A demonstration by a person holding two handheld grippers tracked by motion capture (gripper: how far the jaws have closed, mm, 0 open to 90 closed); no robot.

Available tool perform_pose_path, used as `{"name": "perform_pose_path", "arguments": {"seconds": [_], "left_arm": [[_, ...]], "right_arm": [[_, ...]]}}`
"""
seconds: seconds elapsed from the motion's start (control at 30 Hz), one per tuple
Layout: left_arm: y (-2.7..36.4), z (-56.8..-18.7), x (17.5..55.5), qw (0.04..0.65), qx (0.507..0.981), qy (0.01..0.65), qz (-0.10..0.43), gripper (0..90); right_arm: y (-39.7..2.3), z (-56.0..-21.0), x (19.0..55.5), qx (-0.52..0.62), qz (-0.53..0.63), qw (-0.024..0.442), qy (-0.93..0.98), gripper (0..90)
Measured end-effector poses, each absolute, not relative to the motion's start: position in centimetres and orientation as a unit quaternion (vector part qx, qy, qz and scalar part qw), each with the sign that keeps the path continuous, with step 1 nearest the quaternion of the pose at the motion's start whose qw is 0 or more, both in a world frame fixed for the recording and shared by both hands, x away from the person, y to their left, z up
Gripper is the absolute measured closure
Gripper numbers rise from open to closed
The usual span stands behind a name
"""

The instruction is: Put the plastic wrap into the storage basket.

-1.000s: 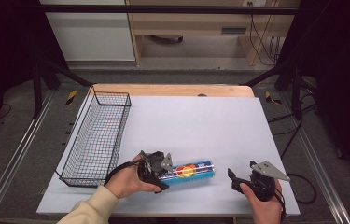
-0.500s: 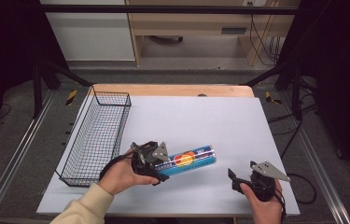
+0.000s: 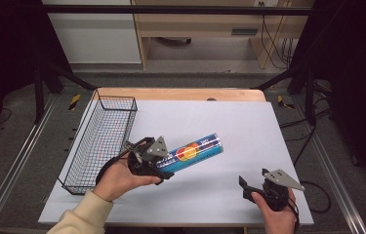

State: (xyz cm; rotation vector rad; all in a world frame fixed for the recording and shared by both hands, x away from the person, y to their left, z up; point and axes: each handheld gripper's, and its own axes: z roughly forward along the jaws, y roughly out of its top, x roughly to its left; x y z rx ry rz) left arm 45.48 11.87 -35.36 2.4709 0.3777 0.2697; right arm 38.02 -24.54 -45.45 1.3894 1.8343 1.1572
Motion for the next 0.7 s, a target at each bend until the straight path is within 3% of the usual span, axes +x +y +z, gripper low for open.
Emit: {"name": "perform_pose_path", "arguments": {"seconds": [0.7], "left_arm": [[15.6,-33.2,44.9,0.337,0.911,0.199,0.127,32.1]], "right_arm": [[-23.9,-45.4,37.7,0.504,0.438,0.278,0.691,10.0]]}}
